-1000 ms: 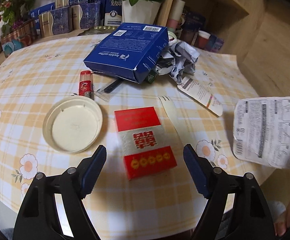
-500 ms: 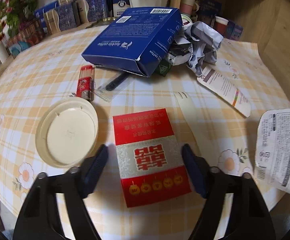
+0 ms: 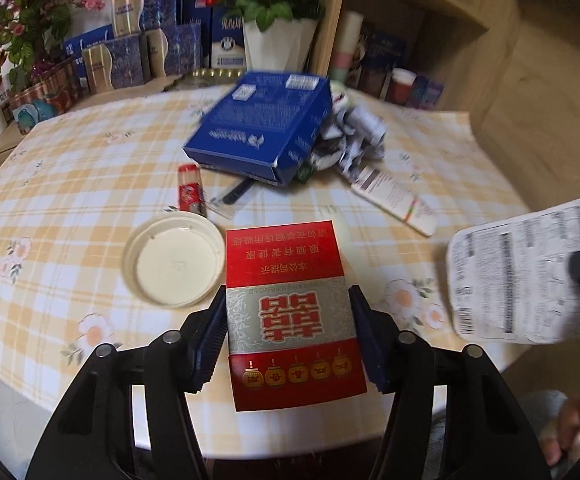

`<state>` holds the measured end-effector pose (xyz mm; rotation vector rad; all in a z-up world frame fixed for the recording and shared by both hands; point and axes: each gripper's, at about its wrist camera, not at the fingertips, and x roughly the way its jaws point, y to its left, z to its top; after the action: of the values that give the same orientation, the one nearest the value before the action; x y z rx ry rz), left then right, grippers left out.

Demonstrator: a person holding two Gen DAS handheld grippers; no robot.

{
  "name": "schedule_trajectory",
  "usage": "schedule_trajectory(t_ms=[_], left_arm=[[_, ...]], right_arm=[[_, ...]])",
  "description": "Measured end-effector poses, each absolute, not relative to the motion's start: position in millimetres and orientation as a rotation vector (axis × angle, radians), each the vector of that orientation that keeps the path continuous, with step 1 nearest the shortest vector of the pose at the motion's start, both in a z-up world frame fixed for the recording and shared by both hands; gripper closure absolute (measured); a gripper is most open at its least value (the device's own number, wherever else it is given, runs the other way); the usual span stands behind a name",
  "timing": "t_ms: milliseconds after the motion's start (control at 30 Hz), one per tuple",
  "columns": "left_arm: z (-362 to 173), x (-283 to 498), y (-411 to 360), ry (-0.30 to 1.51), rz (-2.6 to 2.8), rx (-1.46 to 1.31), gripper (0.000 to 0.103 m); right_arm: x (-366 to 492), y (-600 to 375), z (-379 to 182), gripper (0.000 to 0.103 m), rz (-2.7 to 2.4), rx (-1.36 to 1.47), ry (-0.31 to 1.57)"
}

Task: Collect trash
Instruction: 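Grasp the red box with the left tool while the right tool holds the paper sheet, then drop the paper sheet into the bin with the right tool while the left tool carries the red box over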

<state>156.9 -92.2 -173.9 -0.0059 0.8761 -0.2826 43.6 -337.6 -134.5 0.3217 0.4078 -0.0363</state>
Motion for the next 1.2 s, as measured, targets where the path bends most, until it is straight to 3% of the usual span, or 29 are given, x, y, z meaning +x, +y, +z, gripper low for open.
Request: schedule_trajectory(t_ms=[300, 600, 900, 1200], left_arm=[[-122.8, 86.7, -50.0, 0.751, -0.329, -0.051, 0.046], [-106.1, 35.7, -8.0, 0.657, -0.317, -0.05, 0.046], [-123.9, 14.5, 23.7, 0.656, -0.265, -0.093, 0.046], [-141.9, 8.9, 28.6, 0.646, -0.249, -0.105, 0.046]], right_arm=[[20.1, -324.8, -106.9, 0.094, 0.024, 0.344, 0.405], [-11.4, -269.0, -104.9, 0.094, 0.225, 0.255, 0.499], [-16.7, -215.4, -149.3, 0.094, 0.37, 0.234, 0.676], [6.2, -170.4, -251.0, 0.096, 0.429, 0.194, 1.03]])
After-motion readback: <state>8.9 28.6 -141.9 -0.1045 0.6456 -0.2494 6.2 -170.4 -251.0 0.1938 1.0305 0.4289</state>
